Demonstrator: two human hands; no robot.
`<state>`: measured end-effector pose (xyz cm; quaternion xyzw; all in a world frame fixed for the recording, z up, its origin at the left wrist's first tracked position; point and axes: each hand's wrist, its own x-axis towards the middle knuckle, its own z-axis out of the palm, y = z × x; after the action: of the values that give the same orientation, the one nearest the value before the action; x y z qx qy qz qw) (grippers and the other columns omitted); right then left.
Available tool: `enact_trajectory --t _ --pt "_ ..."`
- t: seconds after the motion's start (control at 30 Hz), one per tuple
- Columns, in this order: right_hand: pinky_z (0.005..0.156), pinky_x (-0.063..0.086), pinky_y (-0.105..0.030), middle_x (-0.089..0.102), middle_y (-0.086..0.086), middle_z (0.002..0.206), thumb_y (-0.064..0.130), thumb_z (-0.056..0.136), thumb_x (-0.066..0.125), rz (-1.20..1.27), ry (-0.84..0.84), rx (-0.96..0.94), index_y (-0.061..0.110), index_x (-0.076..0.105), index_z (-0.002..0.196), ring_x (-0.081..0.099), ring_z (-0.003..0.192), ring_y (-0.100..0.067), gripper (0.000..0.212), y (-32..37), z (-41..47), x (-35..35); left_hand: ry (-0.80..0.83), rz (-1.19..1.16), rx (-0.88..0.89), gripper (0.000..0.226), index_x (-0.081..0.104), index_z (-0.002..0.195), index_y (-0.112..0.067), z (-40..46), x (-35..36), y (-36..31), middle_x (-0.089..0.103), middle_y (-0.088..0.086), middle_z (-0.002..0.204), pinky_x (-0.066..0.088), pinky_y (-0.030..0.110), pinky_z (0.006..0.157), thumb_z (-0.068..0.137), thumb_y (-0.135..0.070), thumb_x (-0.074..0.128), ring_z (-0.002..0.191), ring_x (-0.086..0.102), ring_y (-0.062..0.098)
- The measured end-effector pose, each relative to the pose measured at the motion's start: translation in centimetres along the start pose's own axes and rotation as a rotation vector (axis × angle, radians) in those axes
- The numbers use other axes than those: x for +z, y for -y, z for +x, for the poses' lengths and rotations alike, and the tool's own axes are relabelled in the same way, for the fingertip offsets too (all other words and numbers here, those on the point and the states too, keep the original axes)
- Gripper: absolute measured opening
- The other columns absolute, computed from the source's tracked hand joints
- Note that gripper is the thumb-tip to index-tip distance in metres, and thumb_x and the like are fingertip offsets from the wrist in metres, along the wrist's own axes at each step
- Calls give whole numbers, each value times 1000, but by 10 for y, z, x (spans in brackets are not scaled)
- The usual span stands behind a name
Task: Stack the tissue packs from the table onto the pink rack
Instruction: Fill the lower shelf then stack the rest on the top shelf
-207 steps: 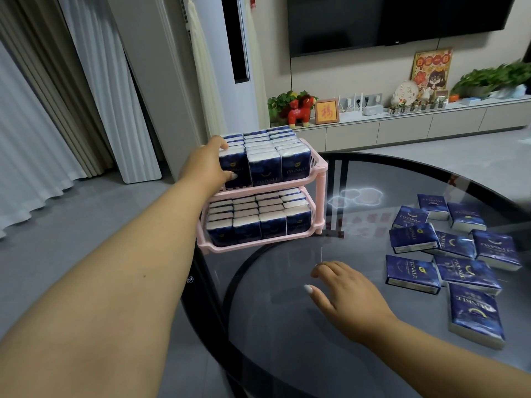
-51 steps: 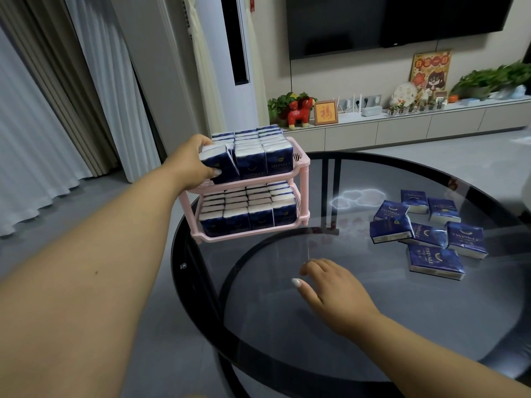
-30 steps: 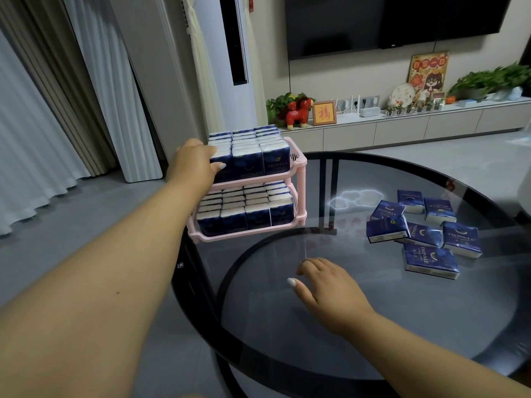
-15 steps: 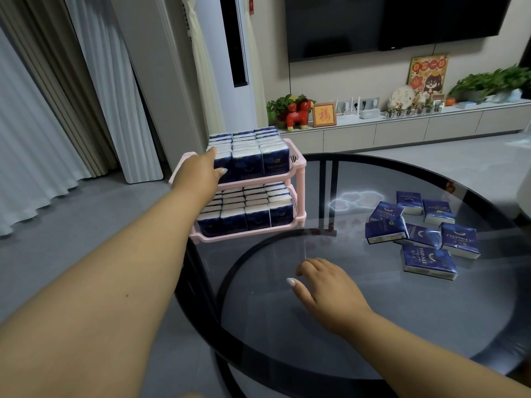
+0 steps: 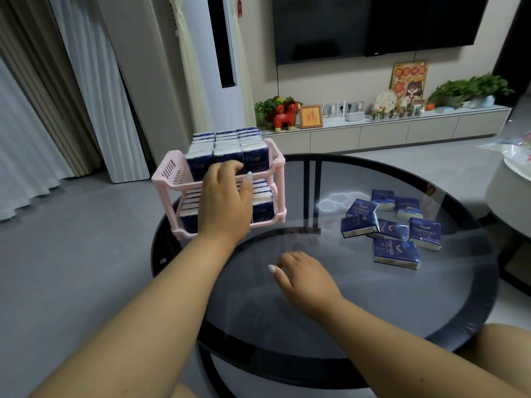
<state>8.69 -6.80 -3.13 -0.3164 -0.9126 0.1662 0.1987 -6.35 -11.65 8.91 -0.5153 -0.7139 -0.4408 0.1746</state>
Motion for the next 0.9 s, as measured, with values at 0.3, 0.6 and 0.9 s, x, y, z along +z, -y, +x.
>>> enact_trajectory --t 0.3,0.6,0.9 --pt "64 37 -31 52 7 75 34 95 51 358 -189 191 22 49 73 48 71 -11 25 -21 -13 -22 227 -264 -289 20 55 110 -12 -93 49 -19 51 2 111 31 13 72 100 -27 46 89 47 9" --pt "103 28 -41 44 -12 125 46 80 66 -76 -623 881 11 44 120 36 119 -31 58 -86 -37 -65 405 -282 -516 15 47 98 -25 -121 74 -40 53 -4 108 32 21 68 101 -38 40 92 48 11" --pt "96 36 -39 53 -8 115 51 71 68 -34 -520 820 12 46 116 46 111 -27 64 -93 -34 -58 360 -413 -497 13 55 97 -24 -128 77 -33 62 -7 99 44 25 77 98 -35 47 92 59 11"
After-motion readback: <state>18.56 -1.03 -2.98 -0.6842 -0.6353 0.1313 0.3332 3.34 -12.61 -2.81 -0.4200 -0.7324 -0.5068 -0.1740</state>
